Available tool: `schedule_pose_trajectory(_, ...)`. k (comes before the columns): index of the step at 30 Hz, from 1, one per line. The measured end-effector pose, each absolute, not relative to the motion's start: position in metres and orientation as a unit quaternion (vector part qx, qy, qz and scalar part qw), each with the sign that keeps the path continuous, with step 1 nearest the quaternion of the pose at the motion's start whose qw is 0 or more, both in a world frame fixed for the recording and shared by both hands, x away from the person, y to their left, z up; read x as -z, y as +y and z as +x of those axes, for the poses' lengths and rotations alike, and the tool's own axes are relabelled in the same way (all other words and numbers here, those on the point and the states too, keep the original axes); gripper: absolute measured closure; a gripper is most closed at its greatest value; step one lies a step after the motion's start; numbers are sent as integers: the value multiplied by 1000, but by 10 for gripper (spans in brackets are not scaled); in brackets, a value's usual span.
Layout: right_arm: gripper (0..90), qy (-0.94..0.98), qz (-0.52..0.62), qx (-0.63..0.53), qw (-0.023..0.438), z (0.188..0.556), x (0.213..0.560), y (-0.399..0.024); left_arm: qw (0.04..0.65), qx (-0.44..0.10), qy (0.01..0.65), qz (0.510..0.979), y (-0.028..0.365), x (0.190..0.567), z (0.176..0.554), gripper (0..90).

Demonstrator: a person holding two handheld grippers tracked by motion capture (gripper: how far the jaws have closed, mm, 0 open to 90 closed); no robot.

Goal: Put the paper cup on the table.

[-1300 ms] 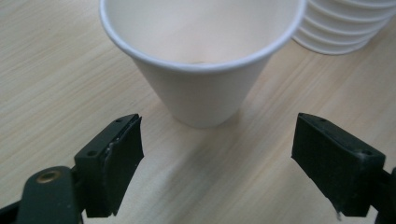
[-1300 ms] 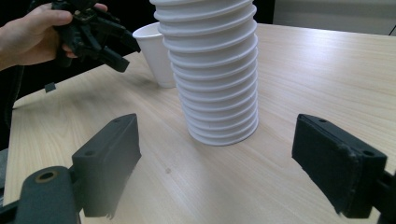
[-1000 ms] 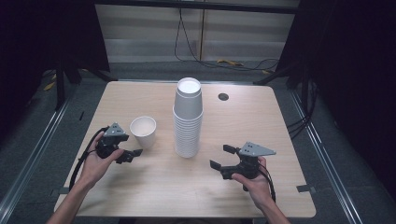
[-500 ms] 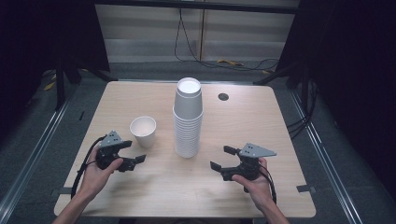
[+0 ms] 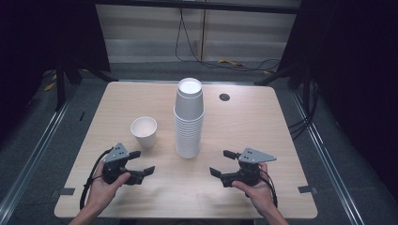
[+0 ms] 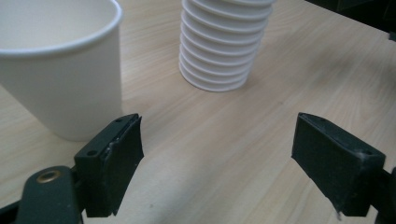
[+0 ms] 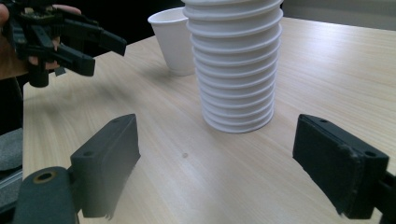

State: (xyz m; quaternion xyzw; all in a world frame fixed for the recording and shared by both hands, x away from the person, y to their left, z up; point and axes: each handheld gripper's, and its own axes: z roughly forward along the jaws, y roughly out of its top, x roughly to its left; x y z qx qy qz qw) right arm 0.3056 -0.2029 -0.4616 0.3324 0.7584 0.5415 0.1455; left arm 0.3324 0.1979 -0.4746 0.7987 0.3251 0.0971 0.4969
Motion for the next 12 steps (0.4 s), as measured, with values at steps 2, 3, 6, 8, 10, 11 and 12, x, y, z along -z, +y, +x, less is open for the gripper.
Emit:
schedule_pose_trajectory(2,145,762,332,-537,145,304,465,-202,495,-93,315,805,192,478,328,162)
schedule_pose_trajectory(3,145,763,330,-536,146,304,466,-202,493,-92,309,808,189,479,326,162)
schedule_pose_trajectory(6,145,765,329,-532,151,302,467,-200,491,-80,304,812,181,484,321,162)
schedule_pose_trajectory(8,146,767,326,-531,151,301,469,-199,489,-83,305,813,179,488,318,162)
schedule_pose_trajectory(10,145,770,330,-526,149,300,470,-199,489,-81,313,810,179,491,318,162)
schedule_pose_trajectory(11,143,771,330,-524,149,300,470,-199,487,-78,317,810,178,492,318,162)
schedule_pose_trajectory(12,143,771,332,-522,150,300,471,-200,484,-79,320,811,178,493,318,162)
